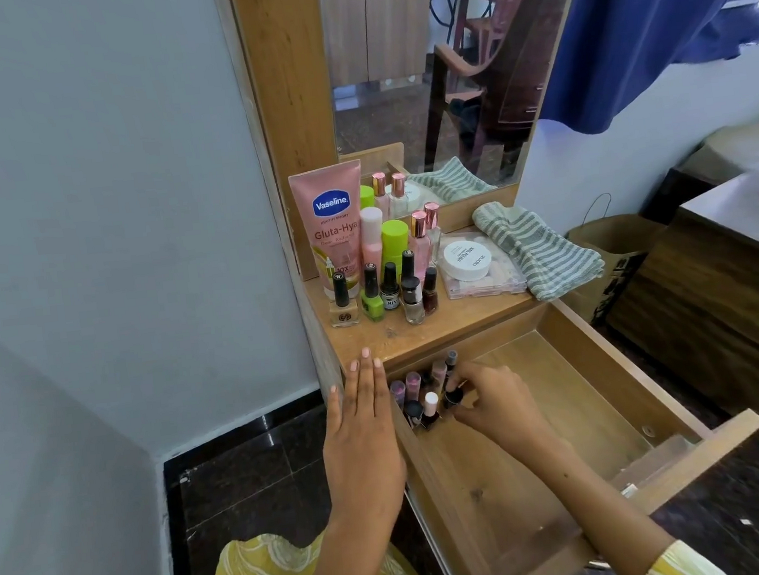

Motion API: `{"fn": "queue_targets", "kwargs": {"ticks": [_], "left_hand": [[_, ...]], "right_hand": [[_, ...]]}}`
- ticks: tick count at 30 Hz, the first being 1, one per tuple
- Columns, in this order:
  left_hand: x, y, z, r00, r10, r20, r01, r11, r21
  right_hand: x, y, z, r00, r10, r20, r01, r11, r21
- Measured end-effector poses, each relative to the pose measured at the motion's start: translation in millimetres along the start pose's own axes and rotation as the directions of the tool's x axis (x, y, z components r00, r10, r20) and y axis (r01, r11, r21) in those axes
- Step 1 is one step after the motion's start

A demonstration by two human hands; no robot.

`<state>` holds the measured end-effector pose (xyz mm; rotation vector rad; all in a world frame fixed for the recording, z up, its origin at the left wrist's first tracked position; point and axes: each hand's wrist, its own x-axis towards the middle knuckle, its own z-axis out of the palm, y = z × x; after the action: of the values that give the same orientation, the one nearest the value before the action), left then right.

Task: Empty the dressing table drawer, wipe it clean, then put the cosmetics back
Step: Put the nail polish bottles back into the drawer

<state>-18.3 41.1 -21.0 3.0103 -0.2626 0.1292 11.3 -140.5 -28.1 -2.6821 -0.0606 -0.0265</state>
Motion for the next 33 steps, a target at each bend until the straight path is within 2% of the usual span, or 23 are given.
{"fn": "queue_targets", "kwargs": {"ticks": [3, 6, 10, 14, 17, 20, 24, 27, 31, 33], "left_hand": [[-0.2, 0.0, -0.6, 1.000, -0.003, 0.003, 0.003, 1.000, 0.001], [0.0, 0.3, -1.3, 1.000, 0.000, 0.002, 0.000, 1.000, -0.002], [-0.8, 0.7, -3.3, 1.000, -0.002, 0.002, 0.002, 1.000, -0.015], [0.2, 3.8, -6.3, 1.000, -0.006, 0.009, 0.006, 1.000, -0.003], [1.4, 7.6, -8.5, 0.999, -0.021, 0.028, 0.020, 1.000, 0.017], [1.5, 9.2, -8.9, 0.999, -0.024, 0.035, 0.023, 0.999, 0.033], [1.5, 8.2, -8.2, 0.999, -0.020, 0.036, 0.018, 0.999, 0.035], [0.8, 7.8, -7.5, 1.000, -0.017, 0.024, 0.016, 0.999, 0.033], [0.9, 8.0, -6.7, 1.000, -0.023, 0.017, 0.023, 0.999, 0.035], [0.7, 8.2, -5.8, 1.000, -0.024, 0.018, 0.023, 0.999, 0.034]], "right_hand": [[0.6, -0.5, 1.5, 1.000, -0.003, 0.029, 0.003, 1.000, -0.006], [-0.8, -1.4, -1.1, 0.999, -0.021, 0.030, 0.024, 0.996, -0.087], [-0.8, -10.3, -18.0, 0.990, -0.049, -0.131, 0.042, 0.997, -0.060], [9.0, -31.7, -29.8, 0.936, -0.100, -0.336, 0.121, 0.992, 0.043], [23.6, -46.9, -29.6, 0.932, -0.129, -0.339, 0.141, 0.990, 0.009], [36.7, -54.6, -24.5, 0.929, -0.110, -0.353, 0.096, 0.994, -0.057], [40.5, -56.2, -21.8, 0.843, -0.121, -0.524, 0.117, 0.992, -0.040], [32.4, -46.4, -20.3, 0.823, -0.150, -0.549, 0.234, 0.968, 0.087], [11.8, -30.9, -23.0, 0.848, -0.123, -0.515, 0.379, 0.820, 0.429], [4.0, -19.9, -26.3, 0.859, -0.128, -0.496, 0.377, 0.814, 0.442]]}}
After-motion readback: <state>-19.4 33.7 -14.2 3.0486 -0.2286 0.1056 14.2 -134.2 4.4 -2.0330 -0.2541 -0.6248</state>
